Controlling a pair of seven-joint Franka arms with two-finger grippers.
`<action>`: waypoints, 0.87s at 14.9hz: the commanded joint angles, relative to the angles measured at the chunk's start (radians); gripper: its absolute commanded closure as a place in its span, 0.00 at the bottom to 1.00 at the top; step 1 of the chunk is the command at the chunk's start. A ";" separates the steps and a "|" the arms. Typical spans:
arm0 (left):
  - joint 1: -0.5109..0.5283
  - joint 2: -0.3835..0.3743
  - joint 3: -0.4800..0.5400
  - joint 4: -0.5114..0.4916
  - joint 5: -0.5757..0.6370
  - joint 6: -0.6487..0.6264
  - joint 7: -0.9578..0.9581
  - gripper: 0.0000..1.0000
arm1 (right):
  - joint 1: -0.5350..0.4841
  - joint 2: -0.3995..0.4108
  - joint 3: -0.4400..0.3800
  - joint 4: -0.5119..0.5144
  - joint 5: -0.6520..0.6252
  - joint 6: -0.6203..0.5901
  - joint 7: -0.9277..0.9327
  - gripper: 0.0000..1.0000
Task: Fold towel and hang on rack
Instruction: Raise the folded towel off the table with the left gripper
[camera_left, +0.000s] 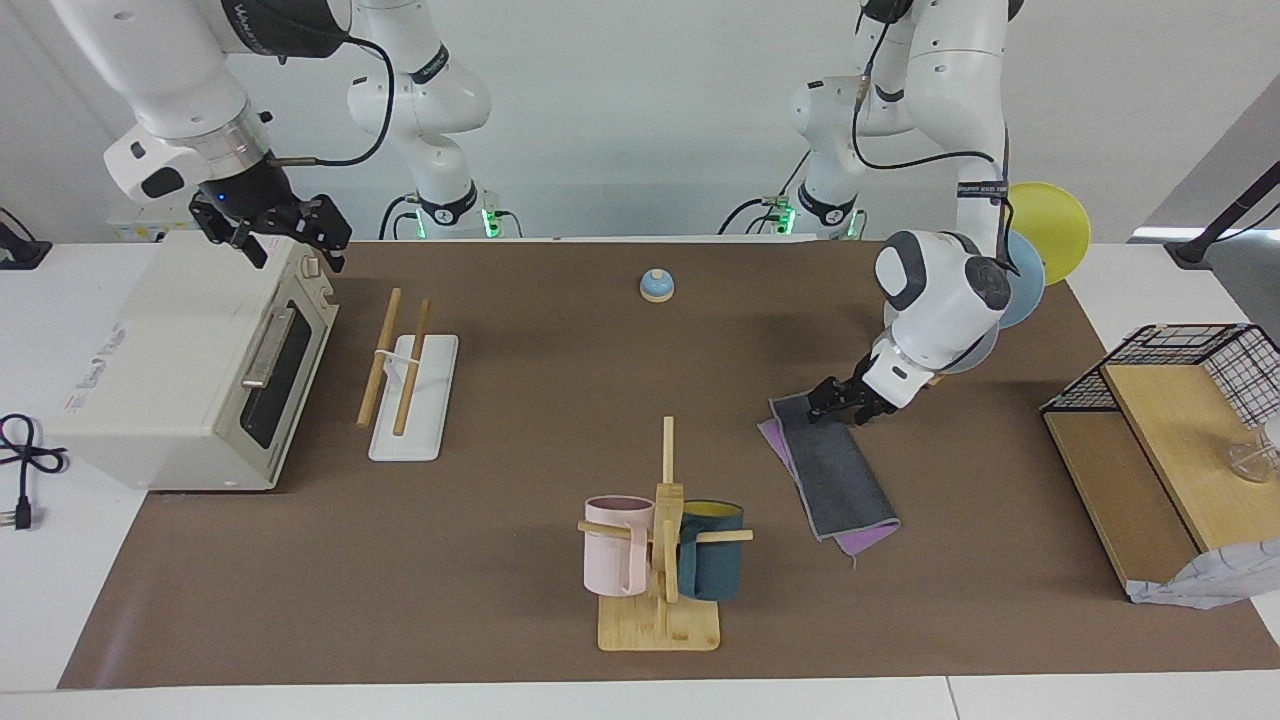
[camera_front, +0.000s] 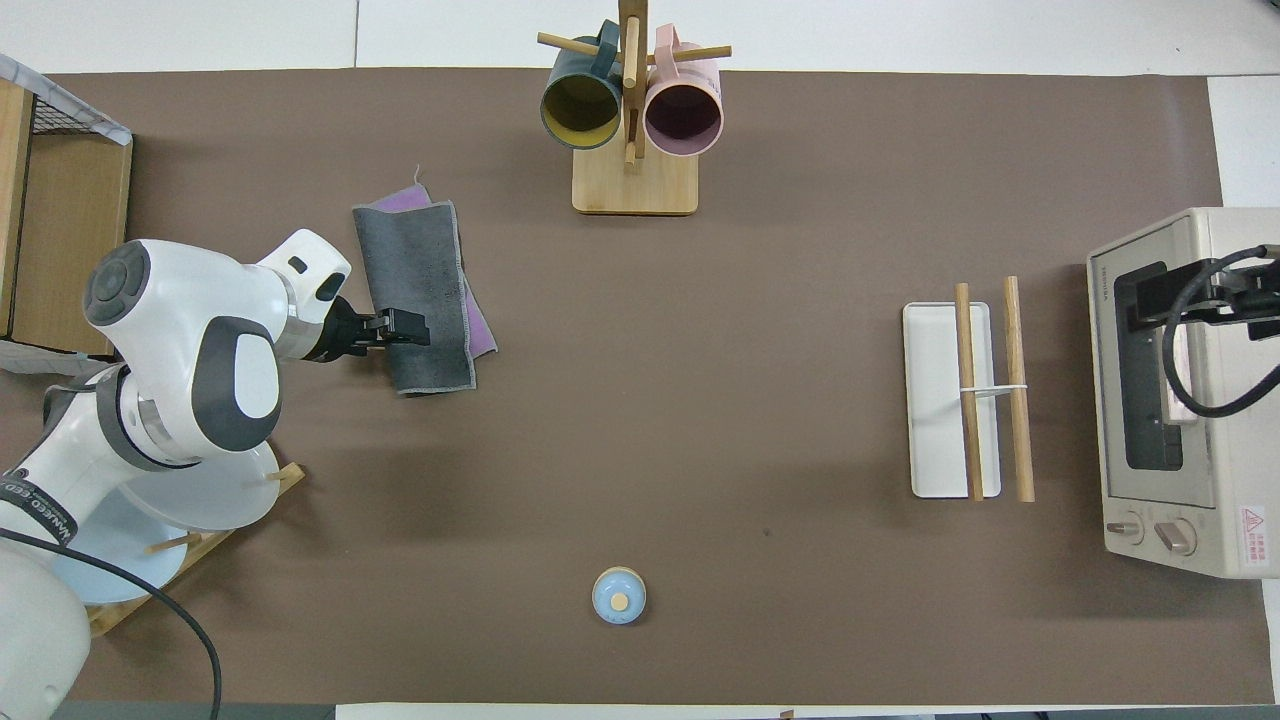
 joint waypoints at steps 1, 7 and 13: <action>0.010 -0.017 -0.006 -0.034 -0.031 0.022 0.028 0.11 | -0.007 -0.014 0.003 -0.013 0.022 0.001 -0.014 0.00; -0.004 0.006 -0.006 -0.037 -0.066 0.049 0.030 0.28 | -0.007 -0.014 0.003 -0.013 0.020 0.001 -0.014 0.00; -0.002 0.005 -0.006 -0.038 -0.066 0.043 0.028 0.81 | -0.007 -0.014 0.003 -0.013 0.022 0.001 -0.014 0.00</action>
